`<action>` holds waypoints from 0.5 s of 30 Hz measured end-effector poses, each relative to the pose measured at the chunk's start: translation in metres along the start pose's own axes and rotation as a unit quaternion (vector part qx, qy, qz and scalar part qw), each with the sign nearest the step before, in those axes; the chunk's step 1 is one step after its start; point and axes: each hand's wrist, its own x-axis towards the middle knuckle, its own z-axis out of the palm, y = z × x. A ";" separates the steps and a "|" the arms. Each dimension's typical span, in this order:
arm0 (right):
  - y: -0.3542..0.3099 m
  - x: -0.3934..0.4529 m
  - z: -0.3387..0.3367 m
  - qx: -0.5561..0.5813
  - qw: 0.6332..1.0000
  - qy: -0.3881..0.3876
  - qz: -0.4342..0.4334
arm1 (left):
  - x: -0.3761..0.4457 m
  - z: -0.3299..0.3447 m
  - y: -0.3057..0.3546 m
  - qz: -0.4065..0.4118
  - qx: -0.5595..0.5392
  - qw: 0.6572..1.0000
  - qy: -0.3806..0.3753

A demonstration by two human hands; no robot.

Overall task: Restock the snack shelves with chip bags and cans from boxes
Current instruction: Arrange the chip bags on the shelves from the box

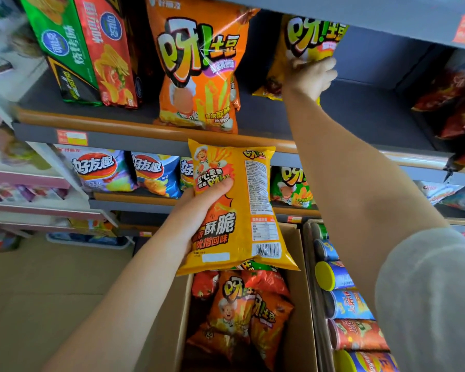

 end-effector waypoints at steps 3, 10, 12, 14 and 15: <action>-0.004 -0.010 0.017 -0.041 0.997 -0.049 -0.052 | -0.001 0.001 0.002 -0.003 -0.001 1.000 0.011; 0.007 -0.016 0.018 -0.071 0.971 -0.187 -0.133 | -0.006 0.003 0.005 -0.001 0.003 1.000 0.020; 0.012 -0.016 0.013 -0.058 0.964 -0.215 -0.142 | -0.008 0.004 0.005 -0.001 0.003 1.000 0.022; 0.014 -0.020 0.003 -0.014 0.966 -0.217 -0.138 | -0.009 0.005 0.004 -0.001 -0.001 1.000 0.019; 0.015 -0.024 -0.006 0.019 0.968 -0.211 -0.137 | -0.010 0.006 0.004 -0.002 -0.001 1.000 0.017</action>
